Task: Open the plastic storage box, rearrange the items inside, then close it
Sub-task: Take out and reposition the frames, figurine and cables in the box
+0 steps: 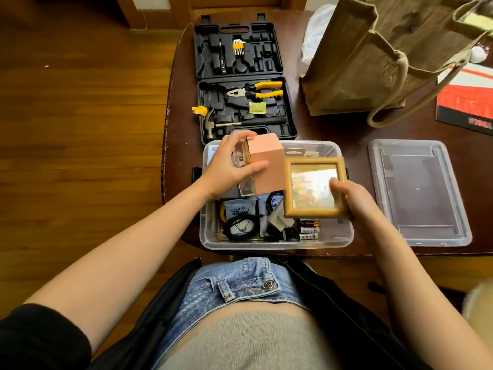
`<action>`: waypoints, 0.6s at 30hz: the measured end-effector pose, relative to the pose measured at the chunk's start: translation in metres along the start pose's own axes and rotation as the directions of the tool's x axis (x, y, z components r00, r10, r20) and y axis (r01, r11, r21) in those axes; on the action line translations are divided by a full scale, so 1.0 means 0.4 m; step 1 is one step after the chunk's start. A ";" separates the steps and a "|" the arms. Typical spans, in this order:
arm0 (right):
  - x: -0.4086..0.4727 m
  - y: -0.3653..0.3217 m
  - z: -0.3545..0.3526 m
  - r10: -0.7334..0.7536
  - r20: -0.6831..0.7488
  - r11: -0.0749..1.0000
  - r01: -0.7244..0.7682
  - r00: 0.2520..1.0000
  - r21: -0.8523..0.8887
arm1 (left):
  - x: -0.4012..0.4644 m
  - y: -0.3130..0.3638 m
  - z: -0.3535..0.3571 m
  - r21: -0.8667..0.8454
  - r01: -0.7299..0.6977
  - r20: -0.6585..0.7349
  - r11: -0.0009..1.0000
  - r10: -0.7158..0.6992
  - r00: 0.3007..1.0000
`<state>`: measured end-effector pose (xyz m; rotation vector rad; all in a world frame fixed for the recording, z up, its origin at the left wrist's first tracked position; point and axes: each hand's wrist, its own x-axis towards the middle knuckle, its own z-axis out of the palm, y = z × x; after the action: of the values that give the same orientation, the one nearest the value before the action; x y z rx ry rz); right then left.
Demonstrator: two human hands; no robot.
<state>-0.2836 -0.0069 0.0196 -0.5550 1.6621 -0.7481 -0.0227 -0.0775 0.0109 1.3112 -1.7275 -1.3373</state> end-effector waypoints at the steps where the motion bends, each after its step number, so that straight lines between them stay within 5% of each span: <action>1: 0.004 0.003 -0.001 -0.024 -0.024 0.996 0.022 0.999 -0.082 | 0.004 0.000 -0.002 -0.022 0.007 -0.004 1.000 -0.007 1.000; 8: 0.009 0.061 0.097 0.065 0.163 0.994 -0.049 0.985 -0.098 | 0.015 -0.004 -0.006 0.040 -0.008 0.044 0.999 0.006 0.999; 11: 0.018 0.086 0.134 0.072 0.169 0.965 -0.026 0.983 -0.260 | 0.018 -0.003 -0.007 0.034 0.000 0.047 0.999 -0.002 0.999; 13: 0.027 0.088 0.139 0.056 0.120 0.866 0.011 0.991 -0.500 | 0.022 0.001 -0.009 0.018 0.002 0.040 1.000 -0.003 0.999; 15: 0.030 0.087 0.132 -0.047 0.022 0.644 0.047 0.999 -0.764 | 0.026 0.006 -0.012 -0.008 0.011 0.040 1.000 -0.011 0.999; 18: 0.000 0.076 0.142 -0.457 0.015 0.403 0.223 0.889 -0.887 | 0.035 0.008 -0.019 -0.012 0.040 0.058 0.999 -0.039 0.998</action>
<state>-0.2273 0.0035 -0.0097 -1.6631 2.1386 -0.1442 -0.0219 -0.0933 0.0148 1.3169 -1.7366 -1.4200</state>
